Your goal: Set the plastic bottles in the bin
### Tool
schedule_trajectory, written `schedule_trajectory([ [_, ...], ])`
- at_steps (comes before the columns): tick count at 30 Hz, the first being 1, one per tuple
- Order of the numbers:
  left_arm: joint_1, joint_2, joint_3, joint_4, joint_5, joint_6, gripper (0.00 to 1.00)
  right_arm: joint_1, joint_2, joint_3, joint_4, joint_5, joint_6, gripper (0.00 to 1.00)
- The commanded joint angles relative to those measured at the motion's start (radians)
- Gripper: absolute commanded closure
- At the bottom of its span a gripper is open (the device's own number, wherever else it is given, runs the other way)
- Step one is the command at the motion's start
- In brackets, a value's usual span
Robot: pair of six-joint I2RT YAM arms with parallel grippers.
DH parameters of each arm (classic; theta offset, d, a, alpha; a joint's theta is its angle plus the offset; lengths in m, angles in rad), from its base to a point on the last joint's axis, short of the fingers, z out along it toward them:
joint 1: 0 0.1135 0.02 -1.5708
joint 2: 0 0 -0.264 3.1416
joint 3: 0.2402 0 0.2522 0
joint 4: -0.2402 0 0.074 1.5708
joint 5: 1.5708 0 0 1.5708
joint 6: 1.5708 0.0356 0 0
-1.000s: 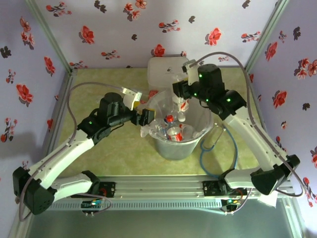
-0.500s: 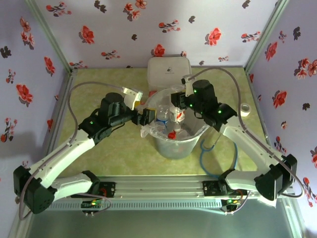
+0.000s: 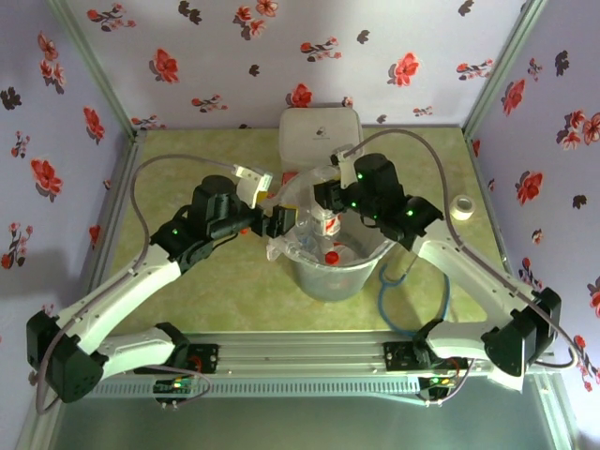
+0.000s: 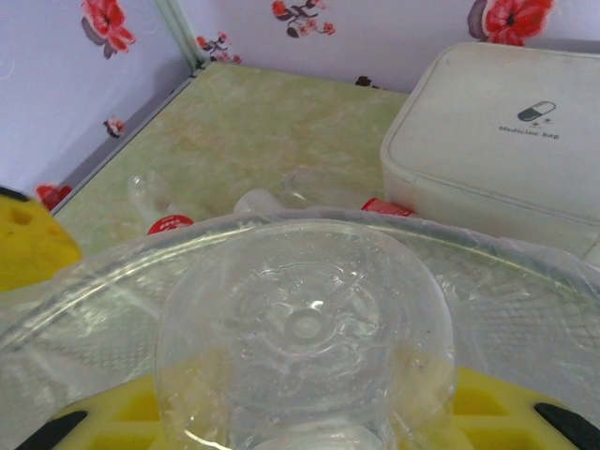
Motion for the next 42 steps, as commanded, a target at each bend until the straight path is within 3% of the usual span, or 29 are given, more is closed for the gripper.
schedule_trajectory([
  [1,-0.007,0.015,0.012,-0.007,-0.016,0.024,0.04,-0.012,-0.016,0.059,-0.146,-0.085,-0.036,0.66],
  [7,-0.007,0.015,0.012,-0.002,-0.016,0.026,0.04,-0.038,-0.039,0.079,-0.093,-0.139,0.009,0.63],
  [14,-0.007,0.009,0.009,-0.007,-0.015,0.026,0.04,-0.028,-0.030,0.032,-0.140,0.121,-0.060,0.66],
  [19,-0.007,0.005,0.006,-0.005,-0.020,0.027,0.04,0.007,-0.027,-0.001,-0.160,0.205,-0.096,0.67],
  [29,-0.012,0.014,0.007,-0.001,-0.020,0.020,0.04,0.049,0.051,-0.182,-0.094,0.134,-0.005,0.67],
  [36,-0.013,0.018,0.015,-0.002,-0.020,0.022,0.04,0.063,0.021,-0.114,-0.175,0.222,-0.061,0.64],
  [42,-0.015,0.019,0.020,-0.004,-0.020,0.023,0.04,0.063,-0.041,0.063,-0.215,0.302,-0.160,0.67],
])
